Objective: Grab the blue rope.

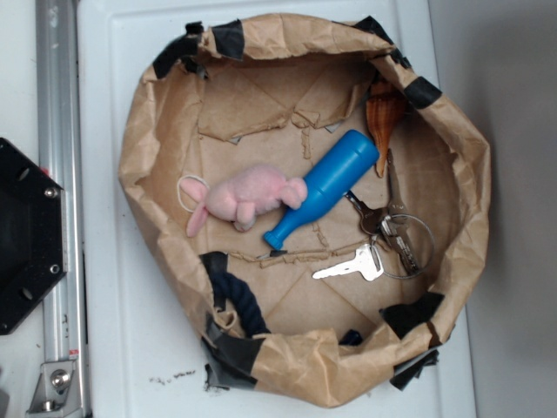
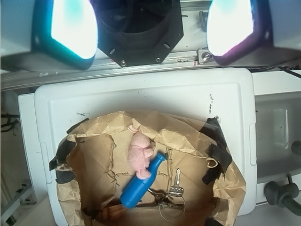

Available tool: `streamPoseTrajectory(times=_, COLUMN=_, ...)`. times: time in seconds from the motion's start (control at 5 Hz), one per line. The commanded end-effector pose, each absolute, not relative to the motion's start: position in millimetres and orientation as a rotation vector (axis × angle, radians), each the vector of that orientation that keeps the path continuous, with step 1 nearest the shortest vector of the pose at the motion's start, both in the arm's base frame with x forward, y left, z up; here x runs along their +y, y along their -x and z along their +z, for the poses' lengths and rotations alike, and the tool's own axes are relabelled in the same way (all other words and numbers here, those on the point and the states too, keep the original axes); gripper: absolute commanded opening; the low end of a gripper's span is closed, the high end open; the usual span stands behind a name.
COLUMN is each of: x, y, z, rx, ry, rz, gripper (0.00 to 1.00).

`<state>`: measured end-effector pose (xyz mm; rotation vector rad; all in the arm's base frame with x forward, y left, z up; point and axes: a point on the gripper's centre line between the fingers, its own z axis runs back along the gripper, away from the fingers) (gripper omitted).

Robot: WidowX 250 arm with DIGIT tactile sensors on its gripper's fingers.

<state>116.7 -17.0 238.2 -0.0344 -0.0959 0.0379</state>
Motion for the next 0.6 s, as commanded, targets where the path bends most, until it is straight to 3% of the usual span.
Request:
streamPoseTrajectory(times=0.0, x=-17.0, y=-116.7, z=238.2, rx=-0.096, ry=0.034, rz=0.038, gripper=1.00)
streamPoseTrajectory(times=0.2, x=-11.6, y=-166.7, z=222.9, rx=-0.014, ry=0.047, rz=0.162, gripper=1.00)
streamPoseTrajectory(times=0.4, x=-0.8, y=-214.4, z=195.3, rx=-0.002, ry=0.118, rz=0.310, gripper=1.00)
